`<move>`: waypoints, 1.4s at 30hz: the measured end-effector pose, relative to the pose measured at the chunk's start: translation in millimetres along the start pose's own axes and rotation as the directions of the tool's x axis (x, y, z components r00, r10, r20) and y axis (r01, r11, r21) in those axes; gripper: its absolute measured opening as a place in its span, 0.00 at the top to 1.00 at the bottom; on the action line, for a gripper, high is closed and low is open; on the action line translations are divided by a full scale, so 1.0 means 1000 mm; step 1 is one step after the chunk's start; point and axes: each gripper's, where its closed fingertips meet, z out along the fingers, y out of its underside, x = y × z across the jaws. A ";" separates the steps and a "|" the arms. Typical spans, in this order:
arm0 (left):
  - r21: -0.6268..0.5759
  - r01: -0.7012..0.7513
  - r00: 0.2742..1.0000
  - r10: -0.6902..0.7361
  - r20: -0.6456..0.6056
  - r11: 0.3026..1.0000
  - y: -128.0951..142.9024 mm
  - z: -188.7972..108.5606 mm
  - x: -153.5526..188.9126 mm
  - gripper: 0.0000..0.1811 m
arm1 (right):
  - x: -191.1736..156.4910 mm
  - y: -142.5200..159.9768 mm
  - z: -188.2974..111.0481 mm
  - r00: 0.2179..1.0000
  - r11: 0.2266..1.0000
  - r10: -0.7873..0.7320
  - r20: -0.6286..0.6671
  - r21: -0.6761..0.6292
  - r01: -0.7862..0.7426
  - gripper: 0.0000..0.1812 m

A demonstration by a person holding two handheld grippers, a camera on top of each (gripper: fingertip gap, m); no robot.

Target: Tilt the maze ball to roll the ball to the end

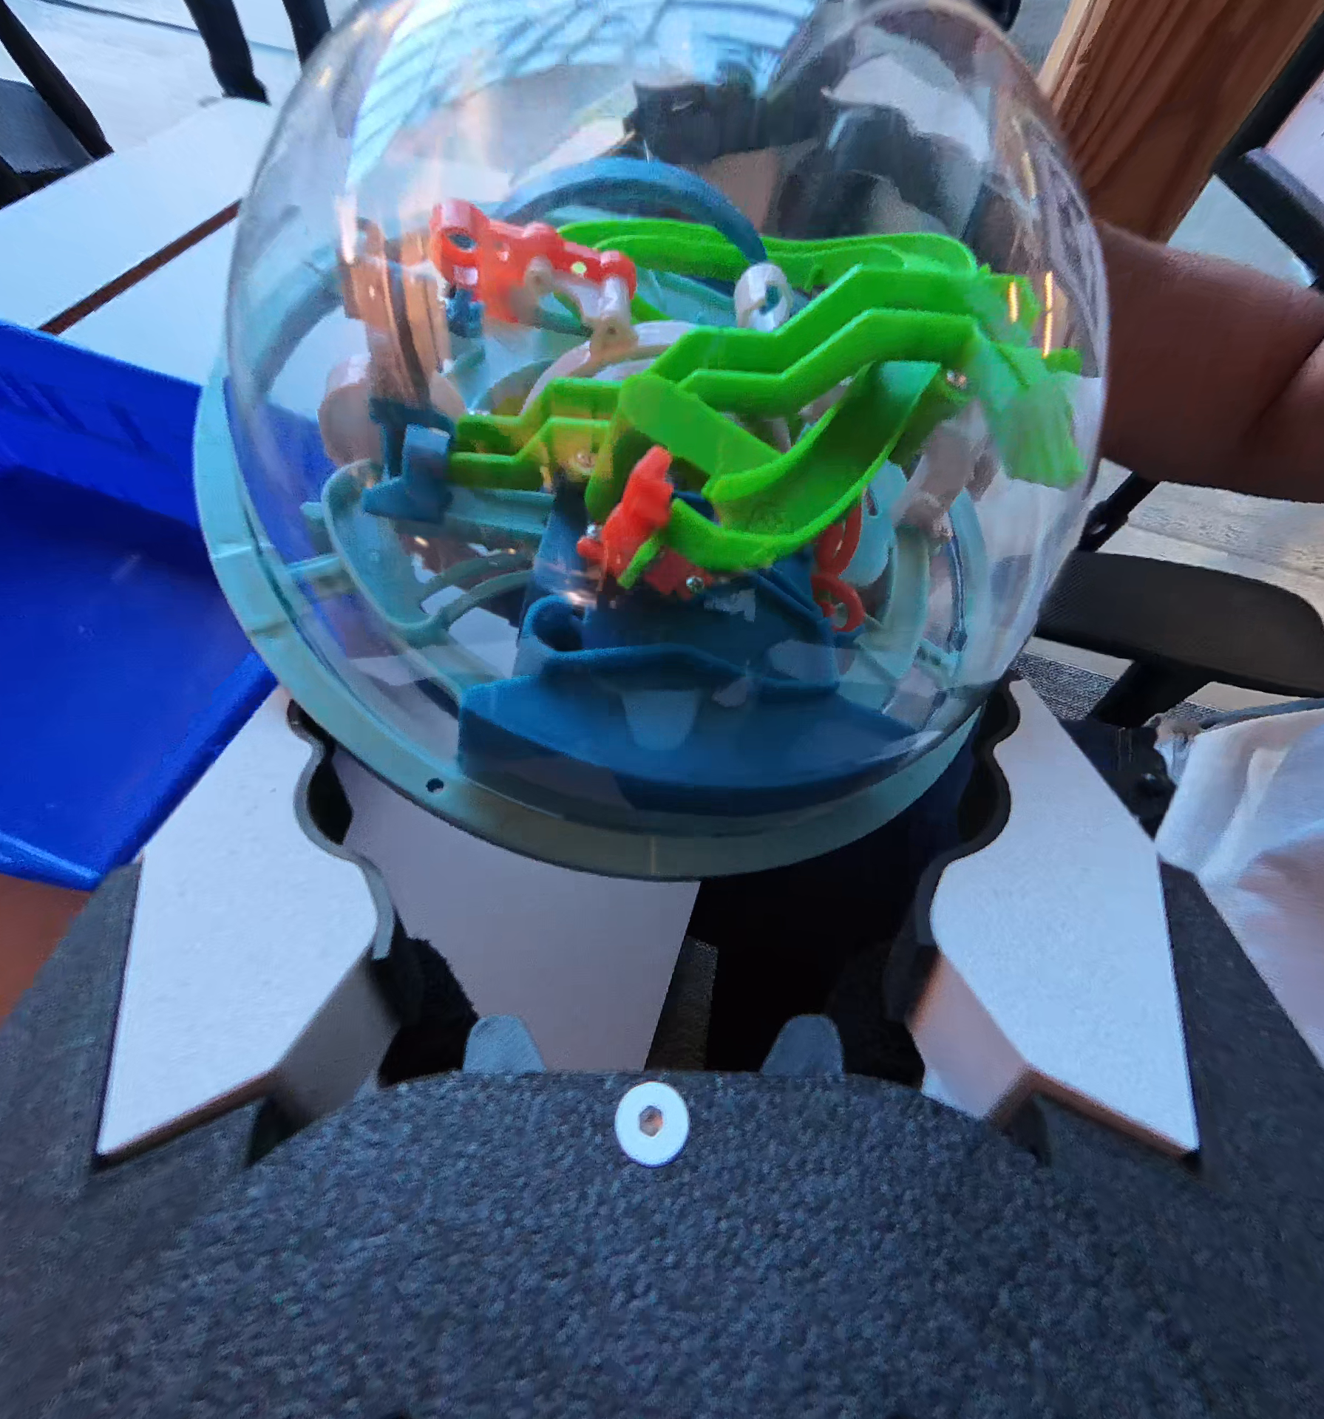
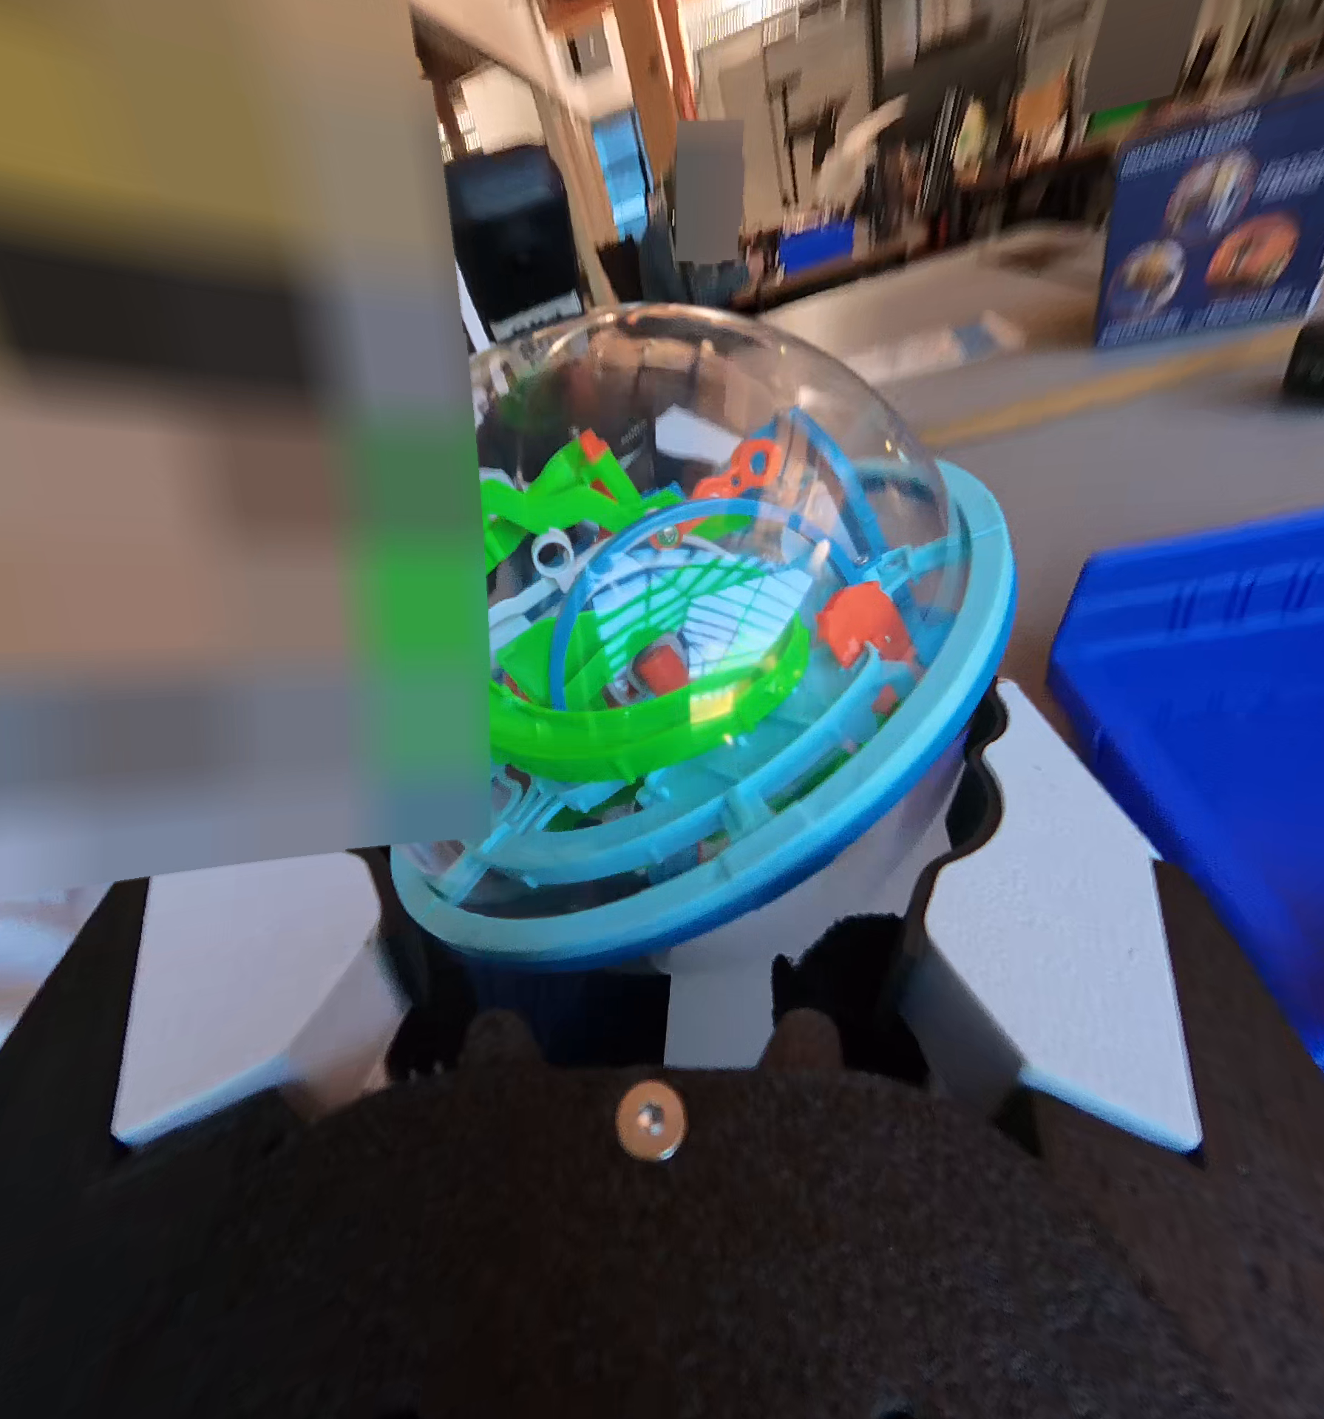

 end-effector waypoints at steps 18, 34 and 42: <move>0.021 0.030 1.000 -0.031 0.007 0.999 0.060 0.020 -0.016 0.12 | 0.031 0.065 0.022 0.996 0.988 0.088 0.031 -0.130 -0.083 0.14; -0.001 0.075 0.997 -0.075 0.003 0.997 0.084 0.024 -0.025 0.13 | 0.045 0.081 0.032 0.992 0.987 0.117 0.037 -0.112 -0.113 0.15; -0.009 0.072 0.997 -0.072 0.007 0.997 0.082 0.024 -0.025 0.16 | 0.045 0.081 0.023 0.991 0.987 0.133 0.018 -0.090 -0.131 0.15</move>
